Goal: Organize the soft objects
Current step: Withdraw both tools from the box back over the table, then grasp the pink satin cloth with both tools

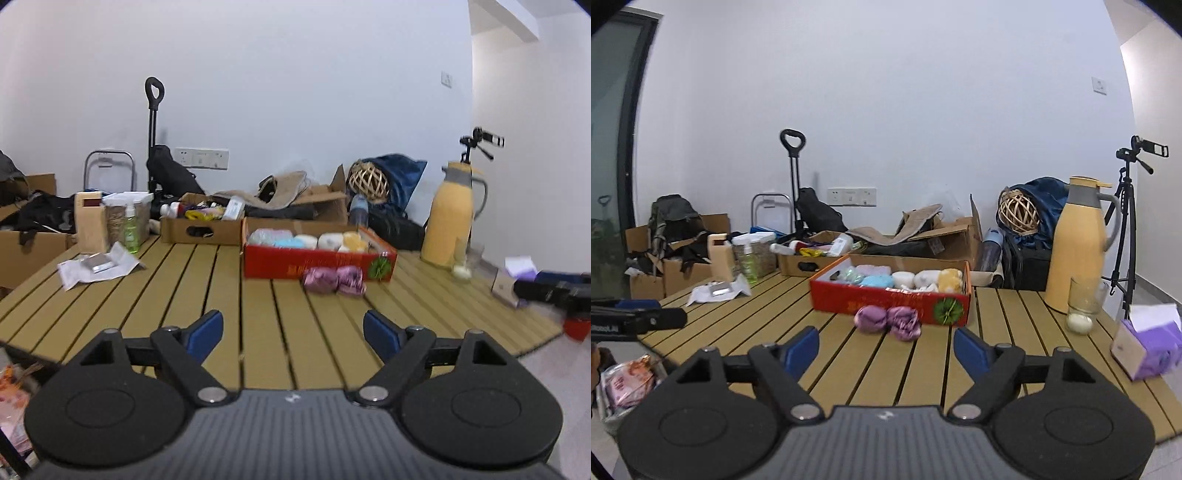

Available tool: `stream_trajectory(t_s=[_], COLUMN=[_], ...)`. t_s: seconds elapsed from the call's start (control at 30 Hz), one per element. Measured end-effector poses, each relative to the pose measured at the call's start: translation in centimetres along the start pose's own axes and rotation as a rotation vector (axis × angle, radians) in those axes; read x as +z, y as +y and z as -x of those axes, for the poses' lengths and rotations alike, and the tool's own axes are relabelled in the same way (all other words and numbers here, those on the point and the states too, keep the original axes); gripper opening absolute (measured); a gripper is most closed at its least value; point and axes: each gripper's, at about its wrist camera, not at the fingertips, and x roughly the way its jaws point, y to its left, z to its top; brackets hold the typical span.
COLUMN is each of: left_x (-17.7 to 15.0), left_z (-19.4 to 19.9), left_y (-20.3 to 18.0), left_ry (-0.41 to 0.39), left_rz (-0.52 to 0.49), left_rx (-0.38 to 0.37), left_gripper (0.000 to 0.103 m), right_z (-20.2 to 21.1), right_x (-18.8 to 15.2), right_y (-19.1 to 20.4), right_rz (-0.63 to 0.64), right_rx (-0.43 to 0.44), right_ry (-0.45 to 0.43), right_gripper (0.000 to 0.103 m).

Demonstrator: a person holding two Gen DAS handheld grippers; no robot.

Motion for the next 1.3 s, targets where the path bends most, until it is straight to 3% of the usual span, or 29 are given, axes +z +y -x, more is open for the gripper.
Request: stream_trajectory(t_s=[0.1, 0.33, 0.67, 0.77, 0.9, 1.03, 1.17, 1.3], left_x=[-0.4, -0.3, -0.9, -0.3, 1.4, 3.0, 3.6, 4.2], left_z=[1.1, 2.2, -2.9, -6.3, -13.8, -22.1, -29.4, -35.0], left_y=[0.1, -0.3, -0.4, -0.9, -1.4, -1.9, -3.2, -3.2], left_ry=[0.002, -0.036, 0.046, 0.066, 0.112, 0.165, 0.183, 0.235], left_rz=[0.003, -0.010, 0.016, 0.003, -0.007, -0.027, -0.119, -0.105], left_rx=[0.001, -0.030, -0.054, -0.071, -0.097, -0.089, -0.098, -0.147], left_gripper=[0.085, 0.085, 0.085, 0.084, 0.076, 0.067, 0.067, 0.067], right_z=[2.7, 4.5, 0.9, -1.9, -7.7, -15.1, -23.2, -30.4], right_x=[-1.3, -1.7, -2.3, -2.8, -2.5, -1.4, 0.0, 0.6], right_y=[0.1, 1.5, 0.6, -0.1, -1.3, -3.2, -5.4, -6.6], right_rz=[-0.057, -0.022, -0.050, -0.067, -0.067, -0.093, -0.142, -0.158], right_rx=[-0.003, -0.026, -0.028, -0.024, -0.011, -0.005, 0.021, 0.018], right_ry=[-0.001, -0.009, 0.023, 0.064, 0.116, 0.162, 0.221, 0.280], right_gripper=[0.082, 0.083, 0.082, 0.081, 0.079, 0.077, 0.070, 0.066])
